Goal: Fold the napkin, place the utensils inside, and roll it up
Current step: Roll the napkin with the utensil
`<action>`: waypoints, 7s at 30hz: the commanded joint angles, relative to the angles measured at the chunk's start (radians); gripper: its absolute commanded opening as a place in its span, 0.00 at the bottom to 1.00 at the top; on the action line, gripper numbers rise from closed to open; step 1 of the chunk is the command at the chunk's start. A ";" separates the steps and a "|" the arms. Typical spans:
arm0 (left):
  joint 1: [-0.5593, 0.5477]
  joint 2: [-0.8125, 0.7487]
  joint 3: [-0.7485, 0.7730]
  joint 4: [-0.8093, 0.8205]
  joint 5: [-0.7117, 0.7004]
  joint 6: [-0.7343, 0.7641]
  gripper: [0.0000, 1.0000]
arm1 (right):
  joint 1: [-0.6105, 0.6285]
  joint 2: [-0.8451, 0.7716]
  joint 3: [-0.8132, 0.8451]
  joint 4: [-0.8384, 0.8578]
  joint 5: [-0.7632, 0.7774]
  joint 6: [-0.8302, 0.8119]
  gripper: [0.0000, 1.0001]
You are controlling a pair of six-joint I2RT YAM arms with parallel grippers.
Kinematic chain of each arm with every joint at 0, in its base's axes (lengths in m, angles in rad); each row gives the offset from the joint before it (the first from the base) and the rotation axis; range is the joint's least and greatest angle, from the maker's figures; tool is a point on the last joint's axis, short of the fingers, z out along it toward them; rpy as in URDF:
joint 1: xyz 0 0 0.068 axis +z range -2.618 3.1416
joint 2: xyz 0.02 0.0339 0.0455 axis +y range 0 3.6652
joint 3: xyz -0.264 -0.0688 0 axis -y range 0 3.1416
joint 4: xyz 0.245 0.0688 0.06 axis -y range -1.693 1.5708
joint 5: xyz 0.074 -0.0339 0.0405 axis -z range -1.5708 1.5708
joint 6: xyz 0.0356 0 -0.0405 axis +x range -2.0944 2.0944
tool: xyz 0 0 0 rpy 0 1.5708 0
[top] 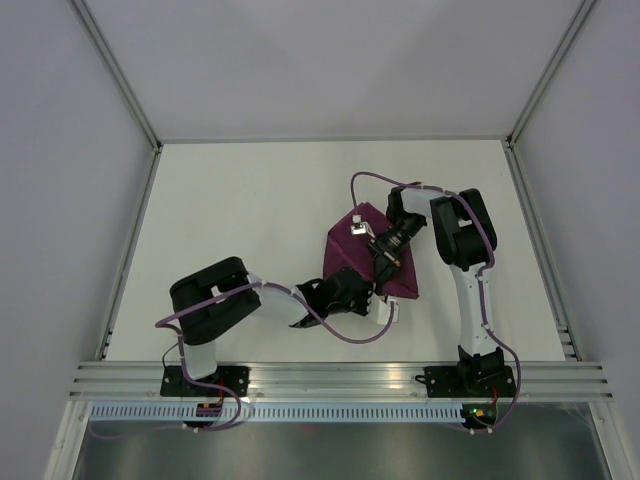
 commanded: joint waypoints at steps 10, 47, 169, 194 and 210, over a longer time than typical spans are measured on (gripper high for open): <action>0.049 0.038 0.118 -0.323 0.175 -0.093 0.26 | -0.014 0.068 0.033 0.139 0.143 -0.120 0.11; 0.168 0.061 0.268 -0.568 0.599 -0.401 0.02 | -0.259 -0.543 -0.168 0.511 0.100 0.131 0.55; 0.512 -0.564 -0.104 0.100 -0.075 -0.684 0.48 | 0.158 -0.077 -0.090 0.194 0.263 -0.038 0.01; -0.025 -0.232 -0.183 0.044 -0.029 -0.076 0.54 | 0.106 0.072 0.053 0.114 0.242 -0.043 0.00; -0.025 -0.074 -0.106 0.097 -0.014 -0.045 0.59 | 0.096 0.084 0.043 0.119 0.242 -0.047 0.01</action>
